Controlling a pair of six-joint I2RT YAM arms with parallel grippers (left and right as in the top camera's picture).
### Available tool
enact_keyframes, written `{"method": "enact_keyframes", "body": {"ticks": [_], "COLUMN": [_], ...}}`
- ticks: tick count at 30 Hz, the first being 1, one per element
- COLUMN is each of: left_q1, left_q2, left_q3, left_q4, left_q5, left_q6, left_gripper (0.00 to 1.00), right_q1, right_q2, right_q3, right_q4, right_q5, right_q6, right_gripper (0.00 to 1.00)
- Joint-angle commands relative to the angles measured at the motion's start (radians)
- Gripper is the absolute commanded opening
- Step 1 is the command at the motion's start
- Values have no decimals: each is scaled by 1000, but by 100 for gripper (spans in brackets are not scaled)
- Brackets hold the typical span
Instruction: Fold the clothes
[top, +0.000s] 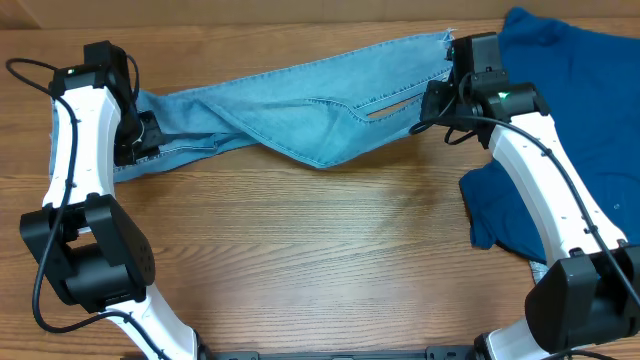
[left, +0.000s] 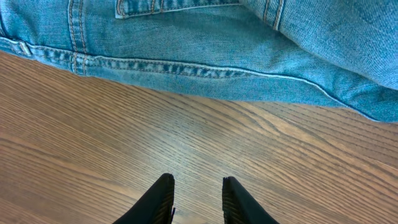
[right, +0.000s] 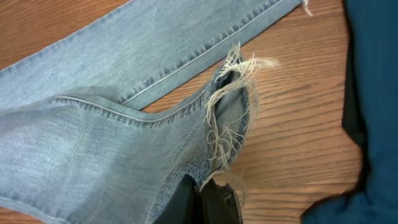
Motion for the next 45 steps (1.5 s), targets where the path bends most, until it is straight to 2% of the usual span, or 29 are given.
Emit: {"method": "enact_keyframes", "body": {"ticks": [1, 6, 15, 27, 32, 35, 40, 45], "left_q1": [-2, -2, -2, -2, -2, -2, -2, -2], "left_q2": [0, 0, 0, 0, 0, 0, 0, 0], "left_q3": [7, 7, 7, 7, 7, 7, 7, 7], "left_q4": [0, 0, 1, 2, 1, 1, 1, 1], "left_q5": [11, 12, 11, 12, 11, 12, 12, 11], "left_q6": [6, 11, 14, 14, 14, 14, 13, 14], "left_gripper": [29, 29, 29, 29, 29, 29, 29, 28], "right_q1": [-13, -15, -16, -89, -96, -96, -96, -109], "right_q2": [-5, -10, -12, -12, 51, 109, 245, 365], "right_q3": [112, 250, 433, 513, 513, 513, 513, 513], "right_q4": [4, -45, -172, -213, -234, -217, -42, 51], "right_q5": [78, 235, 373, 345, 312, 300, 301, 302], "right_q6": [-19, 36, 95, 139, 135, 135, 58, 66], "right_gripper": [4, 4, 4, 4, 4, 4, 4, 4]}}
